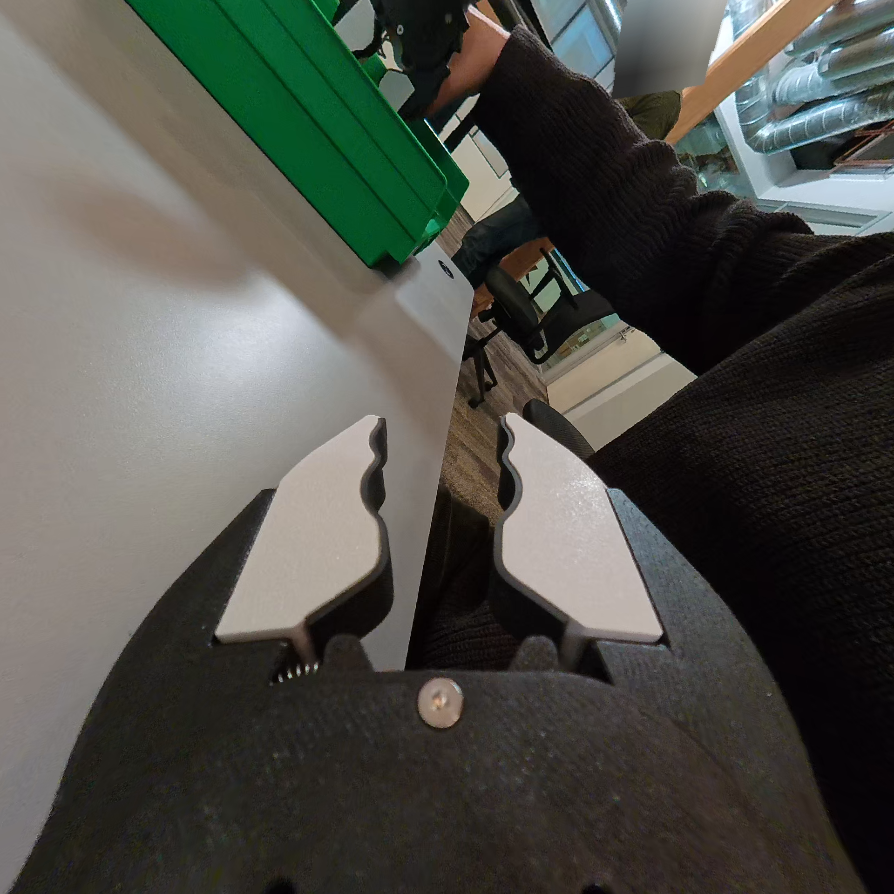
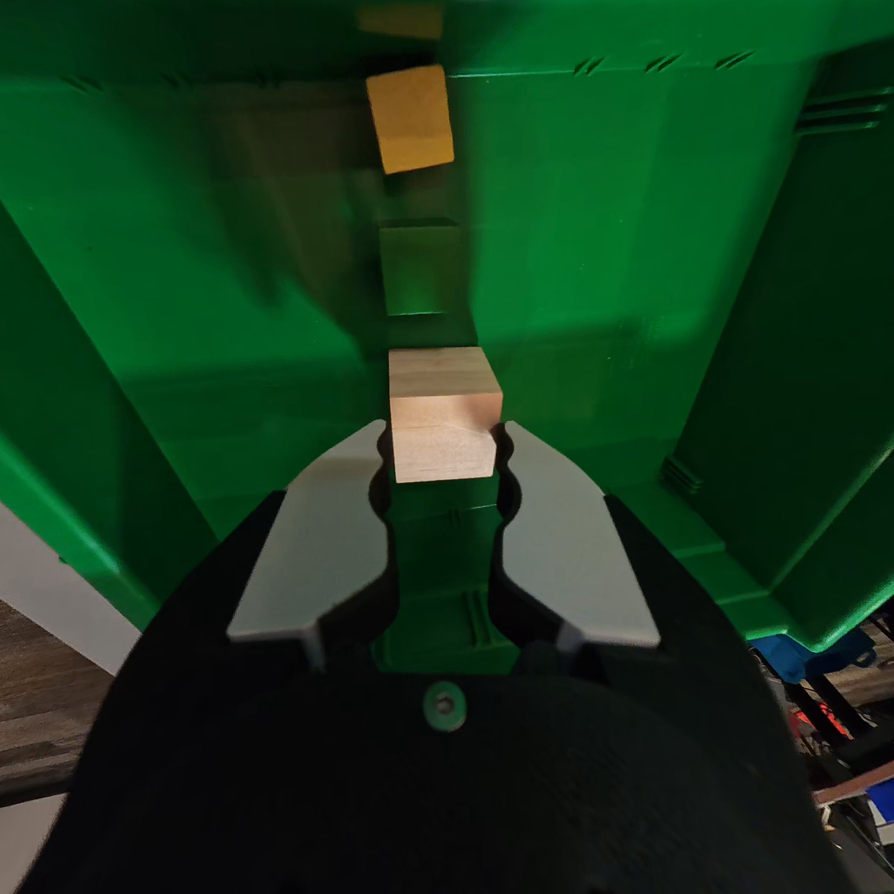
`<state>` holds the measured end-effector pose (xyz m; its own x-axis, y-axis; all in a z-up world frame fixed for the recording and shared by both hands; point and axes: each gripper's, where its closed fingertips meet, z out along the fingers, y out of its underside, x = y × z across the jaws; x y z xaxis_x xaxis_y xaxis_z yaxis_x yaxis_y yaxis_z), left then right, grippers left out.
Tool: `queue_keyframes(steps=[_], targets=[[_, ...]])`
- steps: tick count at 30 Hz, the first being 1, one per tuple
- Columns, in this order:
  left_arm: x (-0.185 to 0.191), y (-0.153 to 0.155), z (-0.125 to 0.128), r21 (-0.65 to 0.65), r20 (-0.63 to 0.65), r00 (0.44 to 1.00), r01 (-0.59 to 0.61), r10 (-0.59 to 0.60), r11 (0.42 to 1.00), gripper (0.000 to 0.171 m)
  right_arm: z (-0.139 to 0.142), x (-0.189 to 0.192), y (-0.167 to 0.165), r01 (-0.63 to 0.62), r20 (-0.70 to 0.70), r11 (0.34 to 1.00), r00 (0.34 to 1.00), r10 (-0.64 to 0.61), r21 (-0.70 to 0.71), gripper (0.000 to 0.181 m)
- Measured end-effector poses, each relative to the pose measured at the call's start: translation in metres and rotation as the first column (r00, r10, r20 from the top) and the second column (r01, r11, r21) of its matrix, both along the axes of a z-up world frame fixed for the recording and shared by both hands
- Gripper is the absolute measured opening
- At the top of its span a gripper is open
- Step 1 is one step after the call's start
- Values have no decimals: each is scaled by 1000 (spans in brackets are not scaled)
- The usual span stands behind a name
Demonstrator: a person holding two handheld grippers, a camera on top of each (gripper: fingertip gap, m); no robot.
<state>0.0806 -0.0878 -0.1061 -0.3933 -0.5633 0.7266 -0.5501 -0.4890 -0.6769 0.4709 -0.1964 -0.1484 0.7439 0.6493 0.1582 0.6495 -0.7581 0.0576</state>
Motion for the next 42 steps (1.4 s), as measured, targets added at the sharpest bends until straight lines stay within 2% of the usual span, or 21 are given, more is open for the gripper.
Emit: queue_keyframes(steps=[5,10,13,17,20,26,32,42], targets=[[0,0,0,-1,-1,1000,-2,2,1000,44,3,0,0,2,17,1000,1000,-2,5,50],[0,0,1,-12,-1,1000,0,0,1000,44,19,1,1,15,37,998,999,-17,54,56],[0,-1,3,-24,2,1000,2,-2,1000,44,44,-14,15,30,-5,981,1000,-29,191,56],[-2,-2,6,-19,12,1000,7,-7,1000,44,101,-53,45,81,-116,881,993,-30,466,53],[-3,-4,8,-25,16,1000,13,-13,1000,44,117,-56,42,78,-79,850,996,-43,521,55],[-7,-10,12,-26,25,999,34,-33,999,44,75,-17,7,111,42,917,990,-137,382,51],[-7,-12,9,-10,17,999,33,-33,999,43,27,1,-14,204,-34,939,979,-203,276,60],[-2,-8,-2,-44,-26,999,25,-26,999,43,6,-2,1,153,-35,966,988,-149,210,64]])
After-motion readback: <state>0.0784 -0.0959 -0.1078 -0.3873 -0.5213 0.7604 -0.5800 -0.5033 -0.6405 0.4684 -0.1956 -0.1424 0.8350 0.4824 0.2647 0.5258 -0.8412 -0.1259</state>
